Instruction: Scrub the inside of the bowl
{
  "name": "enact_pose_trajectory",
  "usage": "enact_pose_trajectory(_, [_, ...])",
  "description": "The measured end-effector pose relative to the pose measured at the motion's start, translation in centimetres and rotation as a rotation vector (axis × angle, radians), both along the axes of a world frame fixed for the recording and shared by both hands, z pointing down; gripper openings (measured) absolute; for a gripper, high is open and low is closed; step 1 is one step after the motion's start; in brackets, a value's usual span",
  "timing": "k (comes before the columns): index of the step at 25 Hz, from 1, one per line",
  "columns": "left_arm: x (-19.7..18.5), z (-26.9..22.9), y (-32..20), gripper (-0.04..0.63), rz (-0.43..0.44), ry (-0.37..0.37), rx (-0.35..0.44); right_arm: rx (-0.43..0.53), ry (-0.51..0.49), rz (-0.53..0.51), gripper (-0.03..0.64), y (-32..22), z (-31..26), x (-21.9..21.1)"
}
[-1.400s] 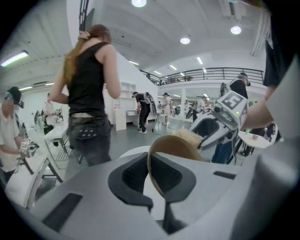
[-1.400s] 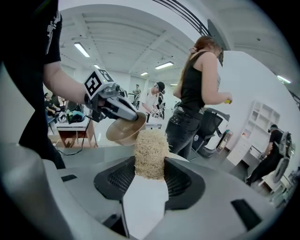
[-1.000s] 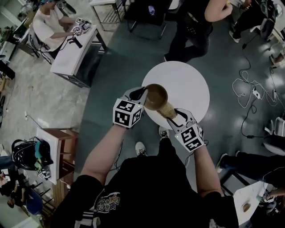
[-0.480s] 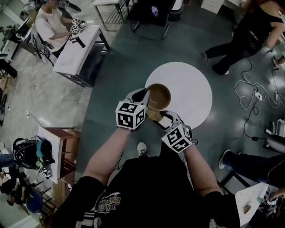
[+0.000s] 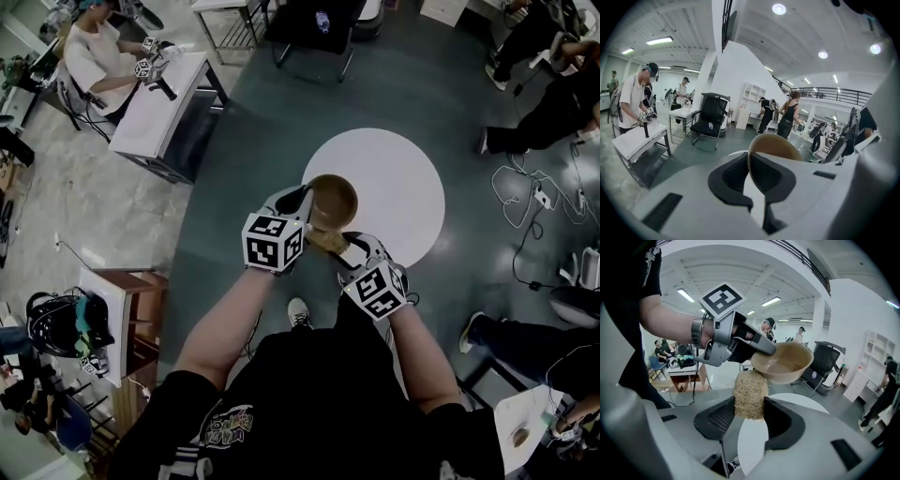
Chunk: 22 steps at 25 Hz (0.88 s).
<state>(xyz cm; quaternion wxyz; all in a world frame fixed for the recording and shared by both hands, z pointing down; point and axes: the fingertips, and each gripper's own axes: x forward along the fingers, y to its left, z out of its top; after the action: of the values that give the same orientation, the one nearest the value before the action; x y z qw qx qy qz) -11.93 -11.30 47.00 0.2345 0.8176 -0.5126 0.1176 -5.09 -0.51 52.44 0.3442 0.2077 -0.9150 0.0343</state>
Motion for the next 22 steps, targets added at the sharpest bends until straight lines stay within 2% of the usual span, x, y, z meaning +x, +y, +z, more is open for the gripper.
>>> enact_pose_trajectory(4, [-0.1,0.4,-0.1,0.018,-0.008,-0.012,-0.006,-0.001,0.024,0.036,0.201,-0.5,0.5,2.0])
enact_pose_trajectory(10, [-0.1,1.9,-0.2,0.018,-0.001,-0.062,-0.024,-0.009,0.013,0.157,0.201,-3.0,0.6,5.6])
enact_pose_trajectory(16, [0.4,3.7,-0.8,0.018,-0.001,-0.077,-0.062,0.019,0.056,0.214,0.201,-5.5,0.7,8.0])
enact_pose_trajectory(22, [1.6,6.9,-1.3,0.018,0.021,-0.107,-0.119,-0.014,-0.076,0.459,0.201,-9.1,1.3,11.6])
